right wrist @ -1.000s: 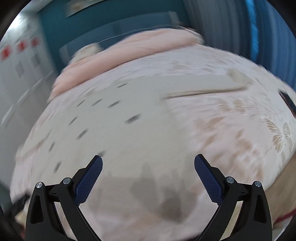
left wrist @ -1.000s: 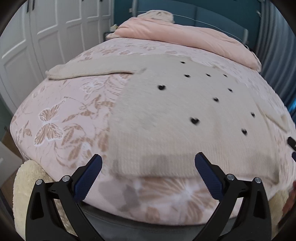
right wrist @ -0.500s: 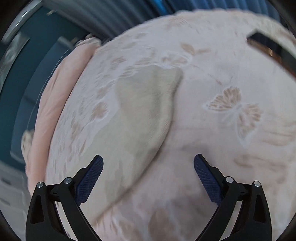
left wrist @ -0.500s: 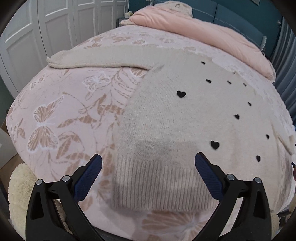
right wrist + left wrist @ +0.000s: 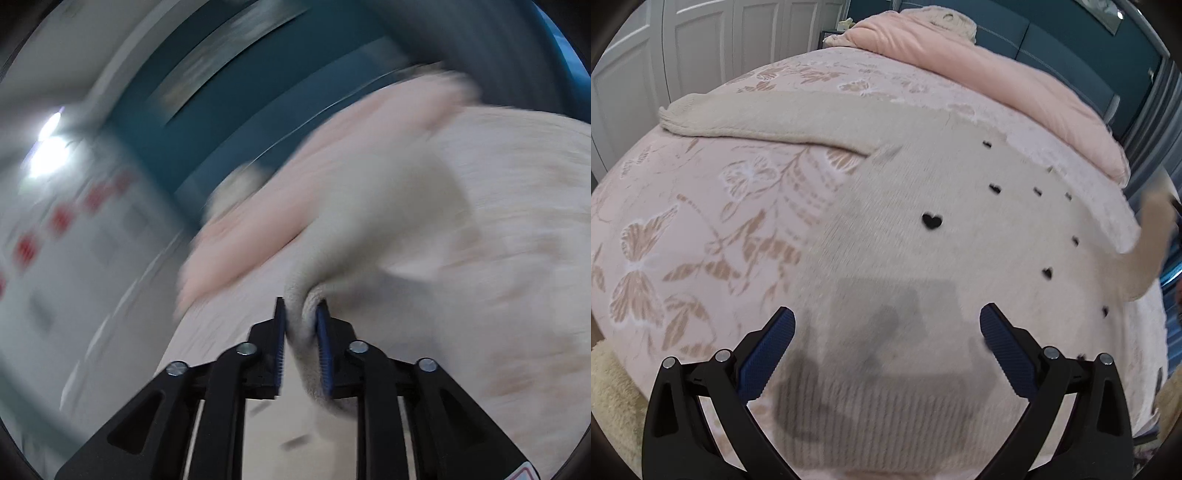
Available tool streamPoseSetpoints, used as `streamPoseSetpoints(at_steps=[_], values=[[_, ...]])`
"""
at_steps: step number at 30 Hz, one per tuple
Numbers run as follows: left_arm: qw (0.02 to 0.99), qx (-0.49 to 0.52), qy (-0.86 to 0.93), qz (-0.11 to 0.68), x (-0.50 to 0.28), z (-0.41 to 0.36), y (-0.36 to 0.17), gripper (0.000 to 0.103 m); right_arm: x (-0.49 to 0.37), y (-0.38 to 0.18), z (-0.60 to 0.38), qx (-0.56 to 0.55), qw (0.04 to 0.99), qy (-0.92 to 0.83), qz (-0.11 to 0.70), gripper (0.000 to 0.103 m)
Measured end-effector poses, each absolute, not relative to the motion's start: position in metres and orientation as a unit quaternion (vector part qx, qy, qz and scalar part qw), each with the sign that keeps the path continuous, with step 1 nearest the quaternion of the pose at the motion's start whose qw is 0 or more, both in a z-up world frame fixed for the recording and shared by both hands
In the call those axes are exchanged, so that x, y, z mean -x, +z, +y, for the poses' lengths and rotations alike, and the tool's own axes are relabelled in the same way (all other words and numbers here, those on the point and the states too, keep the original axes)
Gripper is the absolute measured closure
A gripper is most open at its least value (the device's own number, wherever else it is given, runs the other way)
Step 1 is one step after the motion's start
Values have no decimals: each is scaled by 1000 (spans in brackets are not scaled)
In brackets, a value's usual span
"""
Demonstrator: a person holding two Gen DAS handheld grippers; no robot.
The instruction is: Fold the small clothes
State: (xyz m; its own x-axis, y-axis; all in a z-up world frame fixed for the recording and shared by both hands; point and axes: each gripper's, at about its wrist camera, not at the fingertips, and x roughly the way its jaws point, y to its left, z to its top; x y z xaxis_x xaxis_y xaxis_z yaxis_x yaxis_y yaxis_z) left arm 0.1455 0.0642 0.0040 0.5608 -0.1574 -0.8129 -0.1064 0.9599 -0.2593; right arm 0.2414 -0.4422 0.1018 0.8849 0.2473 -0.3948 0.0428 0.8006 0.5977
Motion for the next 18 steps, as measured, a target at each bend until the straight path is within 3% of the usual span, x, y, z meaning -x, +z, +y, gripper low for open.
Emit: streamPoseSetpoints(at_steps=[2,6,13,18], values=[[869,164,-23,466,-155,65,8,5,-271,82,-371,-273,912,112,285,58],[863,219,-64,450,-191,66,24,5,-281,26,-299,-245,894,122,356,58],[842,264,-118,455,-304,30,20,5,-220,-31,-380,-345,861,7,373,50],[802,310,-115,498,-397,-19,-26,5,-182,-63,-427,-418,832,-22,365,52]])
